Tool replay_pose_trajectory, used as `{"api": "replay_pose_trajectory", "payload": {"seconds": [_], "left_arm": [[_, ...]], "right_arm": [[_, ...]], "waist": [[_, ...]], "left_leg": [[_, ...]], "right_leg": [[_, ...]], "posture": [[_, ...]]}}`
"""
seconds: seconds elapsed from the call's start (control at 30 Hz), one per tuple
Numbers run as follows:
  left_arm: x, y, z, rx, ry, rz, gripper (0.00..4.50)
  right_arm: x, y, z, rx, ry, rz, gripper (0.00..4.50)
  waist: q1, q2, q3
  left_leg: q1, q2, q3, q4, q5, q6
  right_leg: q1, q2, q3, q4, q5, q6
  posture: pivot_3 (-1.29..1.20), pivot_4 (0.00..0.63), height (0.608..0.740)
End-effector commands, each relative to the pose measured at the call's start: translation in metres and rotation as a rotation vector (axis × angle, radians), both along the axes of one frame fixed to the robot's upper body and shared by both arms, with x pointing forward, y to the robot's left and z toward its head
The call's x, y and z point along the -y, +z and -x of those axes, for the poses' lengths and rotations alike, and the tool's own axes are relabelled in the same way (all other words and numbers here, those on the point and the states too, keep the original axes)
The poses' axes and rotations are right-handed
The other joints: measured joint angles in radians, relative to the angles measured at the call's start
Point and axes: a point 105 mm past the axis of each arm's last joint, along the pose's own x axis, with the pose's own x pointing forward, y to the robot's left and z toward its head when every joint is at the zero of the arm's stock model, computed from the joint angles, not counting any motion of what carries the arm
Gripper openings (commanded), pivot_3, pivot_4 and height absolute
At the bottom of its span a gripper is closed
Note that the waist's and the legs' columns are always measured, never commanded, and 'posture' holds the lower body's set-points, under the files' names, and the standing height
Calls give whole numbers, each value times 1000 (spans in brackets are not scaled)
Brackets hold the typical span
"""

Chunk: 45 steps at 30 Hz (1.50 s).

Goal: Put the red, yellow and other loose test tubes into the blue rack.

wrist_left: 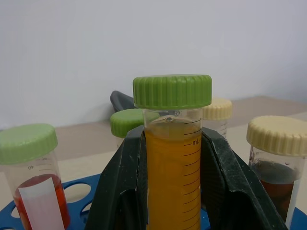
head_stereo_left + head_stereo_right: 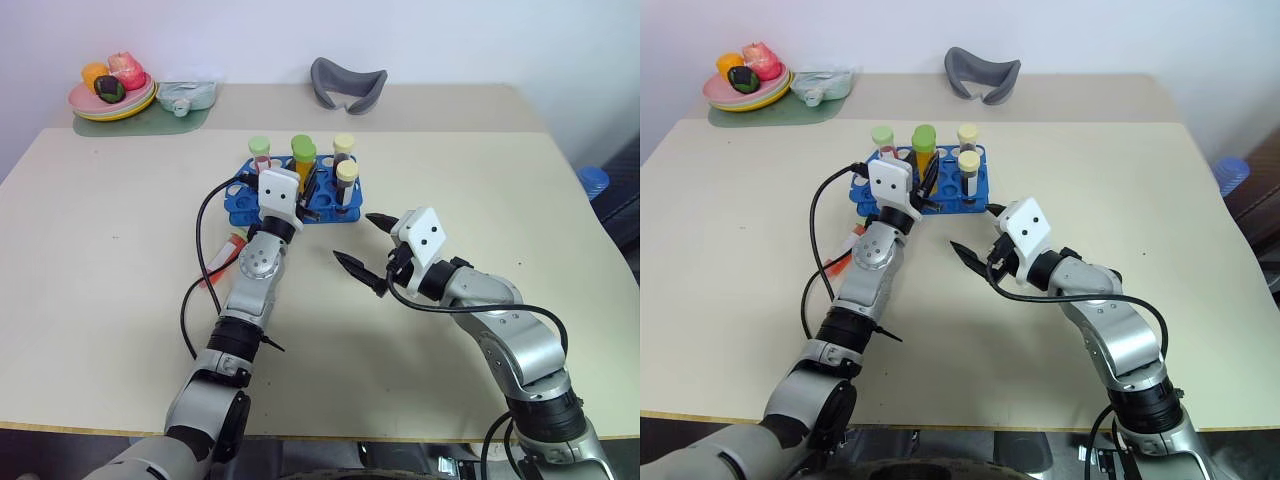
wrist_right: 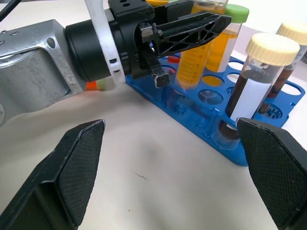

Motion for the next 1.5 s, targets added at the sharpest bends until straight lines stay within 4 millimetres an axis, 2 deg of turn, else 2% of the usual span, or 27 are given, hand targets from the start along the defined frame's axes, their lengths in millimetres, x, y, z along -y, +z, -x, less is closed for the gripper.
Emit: {"api": "replay_pose_trajectory", "payload": {"seconds": [0.03,0.07,0.2,0.23,0.37,0.53,0.63,0.73,0.83,0.9,1.0,1.07,1.13,1.3,1.5], "left_arm": [[3,17,3,63,-17,22,1923],[3,17,3,61,-21,28,2297],[-3,22,9,75,-23,32,4336],[-6,23,11,79,-25,32,4473],[-26,45,29,113,-32,31,4473],[-71,79,53,86,-18,-17,4473],[-96,69,57,-132,-25,-127,4473],[-118,61,61,-352,-9,-165,4473],[-143,38,78,-713,37,-432,4473],[-141,35,86,-883,-13,-442,4473],[-138,21,90,-1049,-46,-501,4473],[-139,7,89,-1148,-54,-550,4473],[-142,-7,80,-1240,-16,-559,4473],[-142,-24,63,-1354,53,-595,4473],[-132,-32,52,-1420,48,-603,4473]], "right_arm": [[-5,15,6,60,21,-21,4500],[-5,15,6,60,21,-21,4500],[-5,15,6,61,22,-21,4500],[-5,16,6,62,23,-21,4500],[-2,18,6,70,23,-12,4500],[2,22,11,67,71,20,4500],[3,19,16,51,121,57,4500],[3,16,17,38,147,75,4500],[-2,11,20,14,215,92,4500],[-8,10,22,9,262,96,4500],[-14,10,21,13,300,97,4500],[-19,11,20,20,321,98,4500],[-24,12,20,26,340,93,4500],[-29,12,22,34,343,86,4500],[-26,10,25,33,315,85,4500]], "waist": [[0,0,0],[0,0,0],[-1,0,0],[-1,0,0],[-4,0,0],[-4,0,0],[-11,0,0],[-20,0,0],[-30,-4,3],[-31,-4,3],[-27,-3,3],[-28,-3,3],[-27,-3,3],[-25,-3,3],[-24,-3,3]], "left_leg": [[0,0,0,0,0,0],[0,0,0,0,0,0],[0,0,0,0,0,0],[0,0,0,0,0,0],[0,0,0,0,0,0],[0,0,0,0,0,0],[1,1,-1,0,0,1],[1,1,-1,0,-1,2],[1,1,-3,0,-1,2],[2,1,-3,-1,-1,2],[2,1,-3,0,-1,2],[3,1,-3,-1,-1,2],[3,1,-3,-1,-1,1],[0,1,-3,0,-1,1],[0,1,-3,-1,0,0]], "right_leg": [[0,0,0,0,0,0],[0,0,0,0,0,0],[0,0,0,0,0,0],[0,0,0,0,0,0],[0,0,0,1,0,0],[0,0,0,1,0,0],[0,0,0,2,0,0],[1,0,-1,2,0,0],[1,1,-1,3,0,0],[0,2,-1,3,0,0],[2,1,-2,3,0,0],[3,1,-1,3,-1,0],[1,2,-1,3,-1,0],[0,1,-1,3,-1,0],[-1,1,-1,3,-1,0]], "posture": [[0,150,740],[0,150,740],[0,150,740],[0,150,740],[0,150,740],[0,150,740],[0,150,740],[0,150,740],[0,150,740],[0,150,740],[0,150,740],[0,150,740],[0,150,740],[0,150,740],[0,150,740]]}}
